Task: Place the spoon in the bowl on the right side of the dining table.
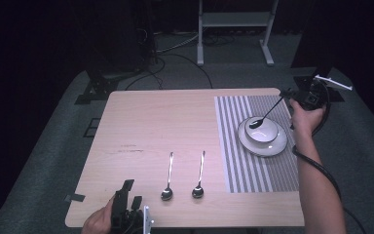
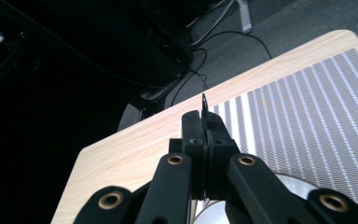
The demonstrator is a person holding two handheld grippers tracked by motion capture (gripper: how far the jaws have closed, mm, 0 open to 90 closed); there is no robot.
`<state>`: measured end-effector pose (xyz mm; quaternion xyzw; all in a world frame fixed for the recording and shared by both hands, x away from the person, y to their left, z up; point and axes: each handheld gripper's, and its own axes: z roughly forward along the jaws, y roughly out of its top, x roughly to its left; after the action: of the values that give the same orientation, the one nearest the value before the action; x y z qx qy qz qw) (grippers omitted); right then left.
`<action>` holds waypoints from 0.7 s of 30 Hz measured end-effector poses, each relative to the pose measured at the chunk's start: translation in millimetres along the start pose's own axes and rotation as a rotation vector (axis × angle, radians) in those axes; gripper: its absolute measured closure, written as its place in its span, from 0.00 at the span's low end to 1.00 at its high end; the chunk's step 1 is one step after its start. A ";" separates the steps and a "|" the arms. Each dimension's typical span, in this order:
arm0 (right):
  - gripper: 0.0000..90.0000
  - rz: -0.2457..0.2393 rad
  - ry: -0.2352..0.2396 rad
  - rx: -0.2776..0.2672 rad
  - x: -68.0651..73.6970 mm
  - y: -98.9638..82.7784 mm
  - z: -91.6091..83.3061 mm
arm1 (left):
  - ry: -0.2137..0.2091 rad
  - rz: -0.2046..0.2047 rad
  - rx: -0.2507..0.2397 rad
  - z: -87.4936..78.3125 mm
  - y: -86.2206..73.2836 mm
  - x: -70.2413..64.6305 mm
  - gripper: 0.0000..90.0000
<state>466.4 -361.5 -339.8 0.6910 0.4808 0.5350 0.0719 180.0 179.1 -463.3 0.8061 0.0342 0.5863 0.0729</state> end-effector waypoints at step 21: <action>0.99 0.013 -0.064 -0.006 -35.1 -14.1 16.8 | -0.003 -0.006 0.019 -2.2 -5.2 0.2 0.23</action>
<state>472.9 -373.1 -379.0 0.7106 0.4724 0.5143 0.0858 178.2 184.4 -463.2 0.8075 0.0422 0.5845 0.0669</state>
